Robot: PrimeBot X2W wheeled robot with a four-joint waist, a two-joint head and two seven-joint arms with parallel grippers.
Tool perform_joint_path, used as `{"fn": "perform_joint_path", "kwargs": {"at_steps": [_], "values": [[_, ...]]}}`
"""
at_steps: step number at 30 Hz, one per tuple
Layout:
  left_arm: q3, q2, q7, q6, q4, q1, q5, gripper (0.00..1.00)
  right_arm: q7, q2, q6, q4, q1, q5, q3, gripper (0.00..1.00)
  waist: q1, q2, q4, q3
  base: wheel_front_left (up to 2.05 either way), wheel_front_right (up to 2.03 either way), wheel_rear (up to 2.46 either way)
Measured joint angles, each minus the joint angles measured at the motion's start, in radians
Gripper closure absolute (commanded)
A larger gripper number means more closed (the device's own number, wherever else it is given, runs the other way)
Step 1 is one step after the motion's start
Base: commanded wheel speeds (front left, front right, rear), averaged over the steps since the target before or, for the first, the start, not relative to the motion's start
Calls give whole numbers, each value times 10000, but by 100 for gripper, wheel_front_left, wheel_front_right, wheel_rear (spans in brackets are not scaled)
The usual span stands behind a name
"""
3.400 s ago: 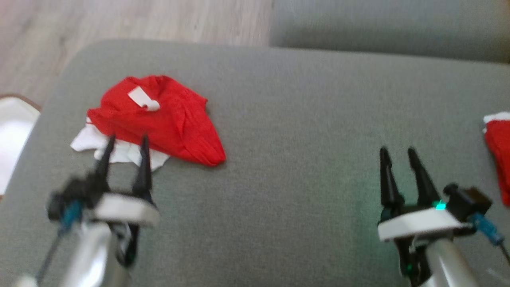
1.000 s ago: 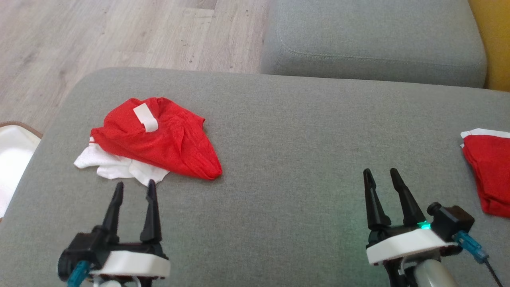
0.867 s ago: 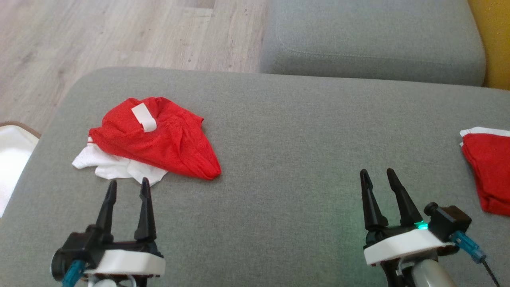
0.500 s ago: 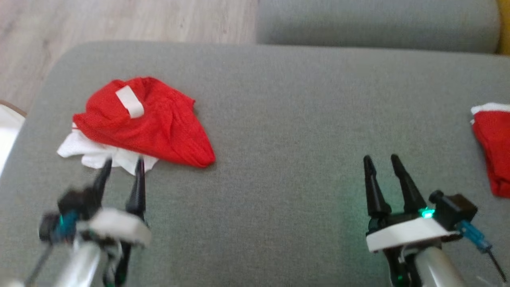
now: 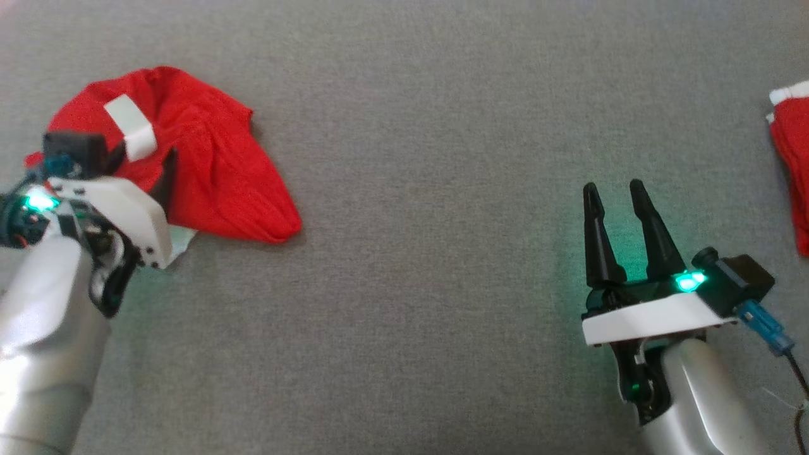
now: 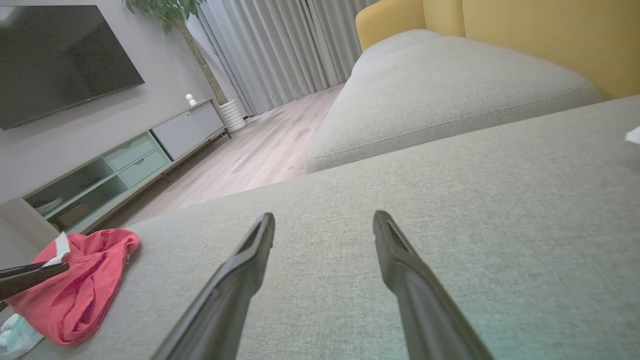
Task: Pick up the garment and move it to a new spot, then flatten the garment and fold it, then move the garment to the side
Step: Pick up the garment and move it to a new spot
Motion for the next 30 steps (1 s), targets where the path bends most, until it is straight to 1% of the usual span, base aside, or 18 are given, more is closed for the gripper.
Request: {"fn": "perform_joint_path", "kwargs": {"at_steps": [2, 5, 9, 11, 12, 13, 15, 18, 23, 27, 30], "values": [[-113, 75, 472, -127, 669, -587, -184, 0, 0, 0, 0, -50, -153, -73, -2, 0, -1, 0, -148, 284, 0, 0, 0], [-433, 249, 821, -173, 1110, -945, -221, 0, 0, 0, 0, -96, -287, -75, 0, 0, -2, 0, -280, 519, 0, 0, 0], [-809, 320, 1264, -234, 1313, -1214, -788, 0, 0, -2, 0, -159, -382, -161, -81, 0, -3, 0, -382, 793, 0, 0, 0], [-1055, 441, 1323, -238, 1281, -1359, -1064, 0, 0, -2, 0, -182, -469, -178, -104, 0, -3, 0, -391, 902, 0, 0, 0], [-1137, 499, 1323, -245, 1283, -1425, -1202, 89, 0, -2, 0, -186, -477, -205, -105, 0, -3, 0, -389, 940, 0, 0, 0], [-1277, 554, 1321, -245, 1273, -1453, -1346, 100, 0, -2, 0, -184, -476, -230, -107, 0, -3, 0, -385, 962, 0, 0, 0], [-1427, 614, 1152, -245, 1187, -1464, -1542, 100, 0, -2, 0, -184, -476, -234, -132, 0, -4, 0, -360, 982, 0, 0, 0], [-1693, 612, 522, -244, 1189, -1462, -1716, 100, 0, -2, 0, -169, -477, -234, -186, 0, -2, 0, -301, 926, 0, 0, 0], [-2042, 708, -830, -245, 1049, -1462, -1793, 100, 0, -2, 0, -92, -475, -230, -176, 0, -3, 0, -253, 585, 0, 0, 0], [-2362, 953, -1983, -245, 441, -1467, -1847, 100, 0, -2, 0, 65, -429, -161, -159, 0, -3, 0, -225, 151, 0, 0, 0], [-2397, 1093, -2834, -245, -117, -1478, -1820, 100, 0, -2, 0, 148, -416, -104, -128, 0, -4, 0, -209, -226, 0, 0, 0]]}}
